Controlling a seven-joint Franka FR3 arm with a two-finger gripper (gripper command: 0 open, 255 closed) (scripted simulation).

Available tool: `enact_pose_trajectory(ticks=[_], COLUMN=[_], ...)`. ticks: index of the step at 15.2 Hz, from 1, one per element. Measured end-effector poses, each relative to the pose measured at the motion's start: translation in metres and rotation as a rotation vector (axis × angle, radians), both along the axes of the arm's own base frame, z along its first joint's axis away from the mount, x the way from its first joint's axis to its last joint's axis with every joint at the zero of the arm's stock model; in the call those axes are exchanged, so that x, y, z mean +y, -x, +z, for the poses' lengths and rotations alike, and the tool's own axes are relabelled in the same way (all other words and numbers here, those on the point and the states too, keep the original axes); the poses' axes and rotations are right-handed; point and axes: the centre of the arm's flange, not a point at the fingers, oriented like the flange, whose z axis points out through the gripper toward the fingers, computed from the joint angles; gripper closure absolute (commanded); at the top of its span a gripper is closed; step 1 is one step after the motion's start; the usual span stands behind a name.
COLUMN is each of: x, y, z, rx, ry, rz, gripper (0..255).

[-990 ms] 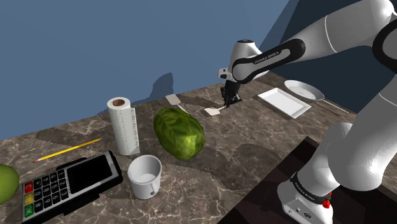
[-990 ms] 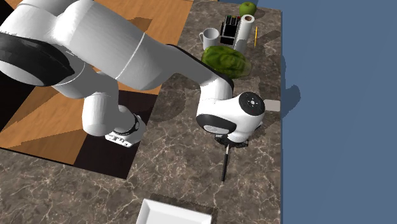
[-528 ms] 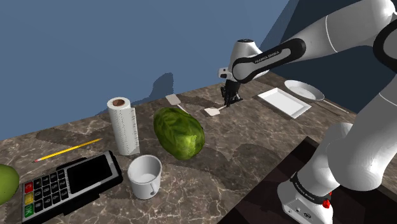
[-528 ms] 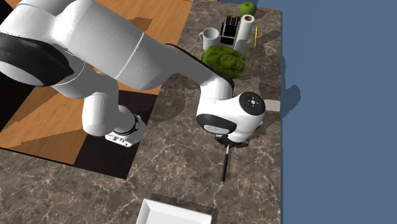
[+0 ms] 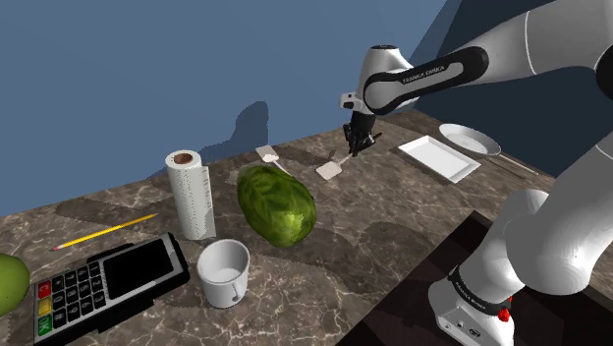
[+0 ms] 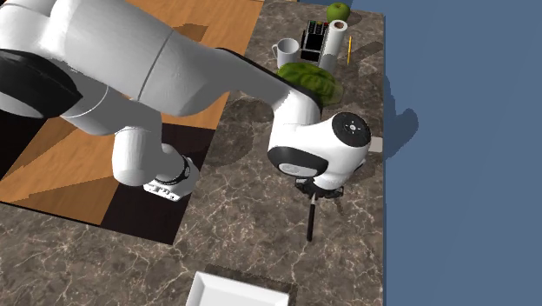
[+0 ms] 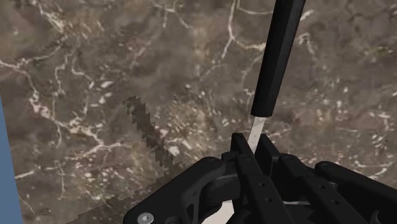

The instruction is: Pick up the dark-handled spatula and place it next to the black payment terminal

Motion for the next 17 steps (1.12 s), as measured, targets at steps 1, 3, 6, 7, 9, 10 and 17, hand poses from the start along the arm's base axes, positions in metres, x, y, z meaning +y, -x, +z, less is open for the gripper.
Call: enact_pose_trajectory(ticks=[1,3,6,7,9,10,17], x=[0.0,0.001,0.0,0.002,0.0,-0.001,0.027], y=[0.0,0.001,0.0,0.0,0.0,-0.001,-0.004], z=[0.005,0.015,0.031,0.037,0.048,0.054,0.075], rx=[0.0,0.0,0.0,0.0,0.0,0.0,0.0], ry=[0.0,0.0,0.0,0.0,0.0,0.0,0.0], rz=[0.0,0.0,0.0,0.0,0.0,0.0,0.001], gripper=[255,255,255,255,255,255,255])
